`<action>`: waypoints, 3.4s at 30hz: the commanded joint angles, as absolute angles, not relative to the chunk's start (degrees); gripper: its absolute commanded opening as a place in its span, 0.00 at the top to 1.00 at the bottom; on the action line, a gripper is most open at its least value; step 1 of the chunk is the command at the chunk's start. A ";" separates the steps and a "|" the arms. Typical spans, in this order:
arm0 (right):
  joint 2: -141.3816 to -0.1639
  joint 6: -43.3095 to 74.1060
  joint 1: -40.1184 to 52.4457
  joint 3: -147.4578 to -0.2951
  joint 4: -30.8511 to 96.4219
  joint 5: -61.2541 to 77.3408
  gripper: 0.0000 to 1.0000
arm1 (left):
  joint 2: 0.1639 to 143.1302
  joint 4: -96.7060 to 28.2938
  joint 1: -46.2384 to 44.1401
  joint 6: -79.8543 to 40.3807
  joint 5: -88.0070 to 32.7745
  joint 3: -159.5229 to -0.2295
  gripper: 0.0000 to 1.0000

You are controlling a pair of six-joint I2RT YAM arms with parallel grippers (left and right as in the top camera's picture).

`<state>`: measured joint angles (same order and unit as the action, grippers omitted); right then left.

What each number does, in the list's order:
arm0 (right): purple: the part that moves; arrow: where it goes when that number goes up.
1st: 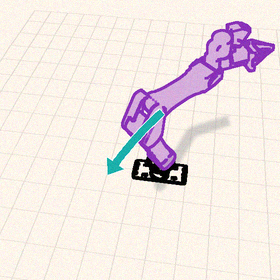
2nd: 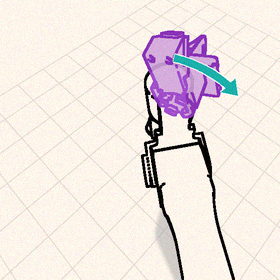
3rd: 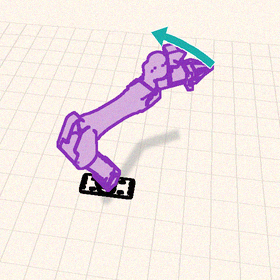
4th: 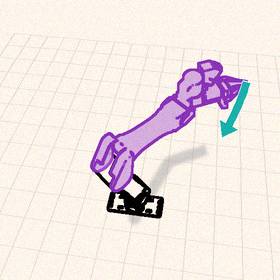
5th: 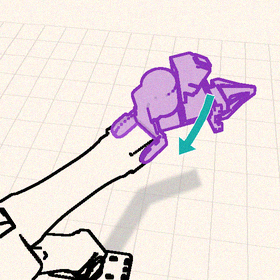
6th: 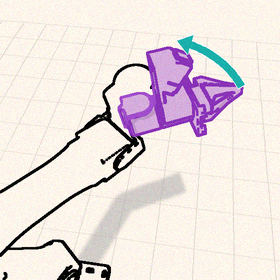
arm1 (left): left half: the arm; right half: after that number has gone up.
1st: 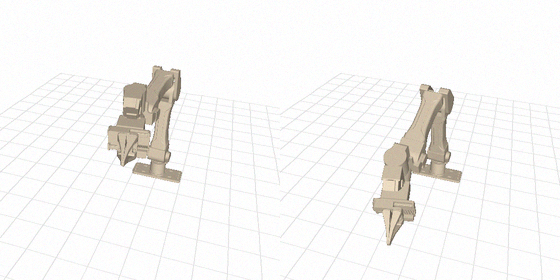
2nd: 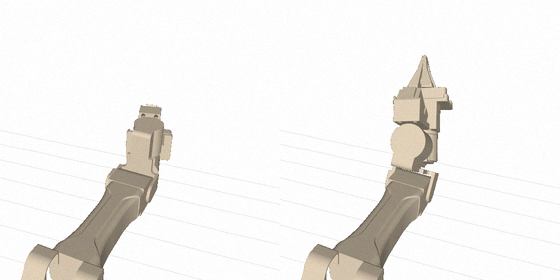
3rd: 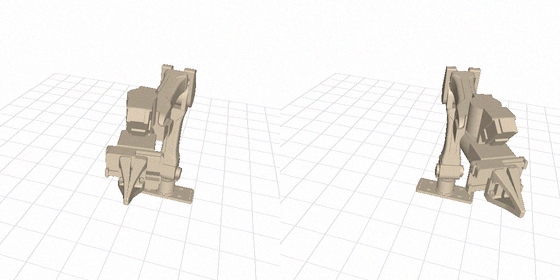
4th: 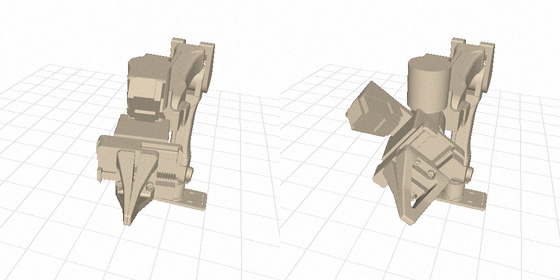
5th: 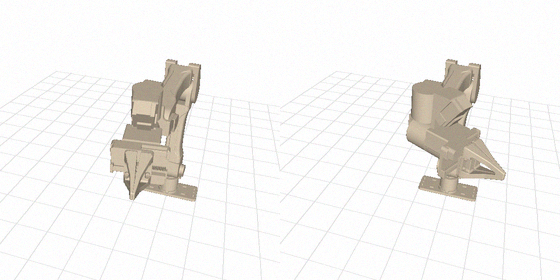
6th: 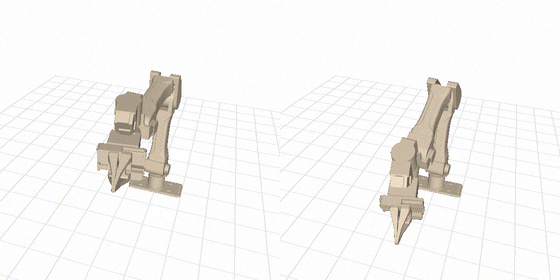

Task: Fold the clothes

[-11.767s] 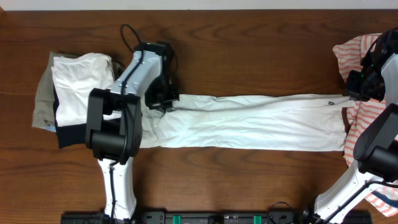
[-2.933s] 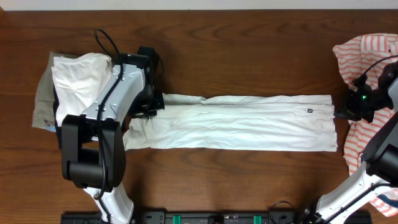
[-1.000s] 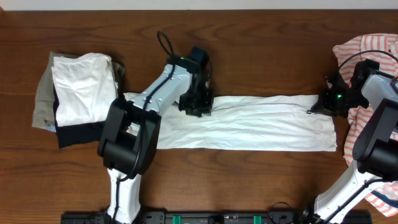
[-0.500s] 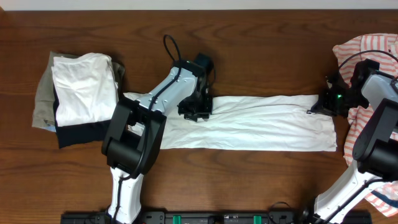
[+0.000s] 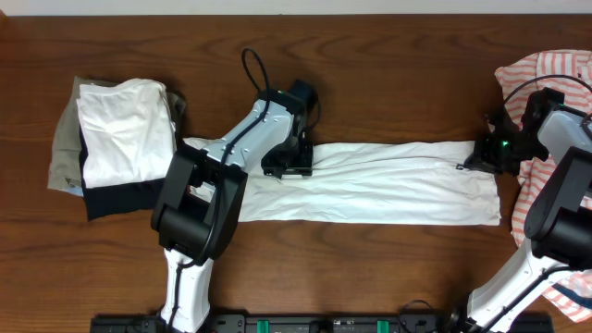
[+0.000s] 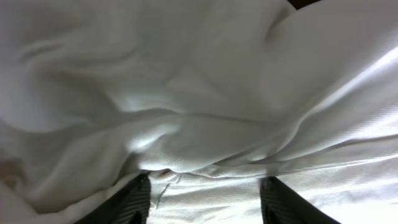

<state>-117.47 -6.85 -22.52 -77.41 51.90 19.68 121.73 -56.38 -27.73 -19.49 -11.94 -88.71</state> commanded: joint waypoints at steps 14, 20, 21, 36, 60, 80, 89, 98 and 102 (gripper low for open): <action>-109.97 -7.92 -27.59 -86.56 58.11 19.49 0.40 | 122.48 -56.71 -26.70 -16.58 -9.37 -88.07 0.31; -112.60 -10.55 -29.21 -83.90 60.10 19.49 0.35 | 122.48 -56.73 -26.70 -16.58 -9.39 -88.07 0.31; -113.06 -10.61 -29.23 -83.50 60.10 19.46 0.34 | 122.48 -56.73 -26.70 -16.58 -9.39 -88.07 0.31; -118.30 -10.57 -29.17 -79.75 58.70 17.82 0.31 | 122.48 -56.95 -26.70 -16.58 -9.39 -88.07 0.30; -118.34 -8.73 -26.57 -71.77 52.45 22.68 0.83 | 122.48 -56.95 -26.70 -16.58 -9.39 -88.07 0.30; -118.24 -4.75 -31.31 -96.90 64.31 10.63 0.99 | 107.98 -56.95 -25.39 -12.49 -9.30 -92.92 0.31; -118.24 -4.73 -31.40 -110.74 75.72 7.29 0.99 | 107.02 -60.38 -20.51 -12.49 -9.32 -92.90 0.31; -118.24 -2.72 -20.82 -111.57 83.42 5.72 0.99 | 107.02 -60.84 -16.64 -12.49 -9.34 -92.90 0.31; -118.24 -1.04 -15.62 -111.57 84.79 5.72 0.99 | 107.02 -60.88 -16.29 -12.49 -9.34 -92.90 0.31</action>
<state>-118.56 -3.31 -18.65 -110.63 84.18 6.35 106.83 -60.47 -16.58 -13.43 -10.07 -92.71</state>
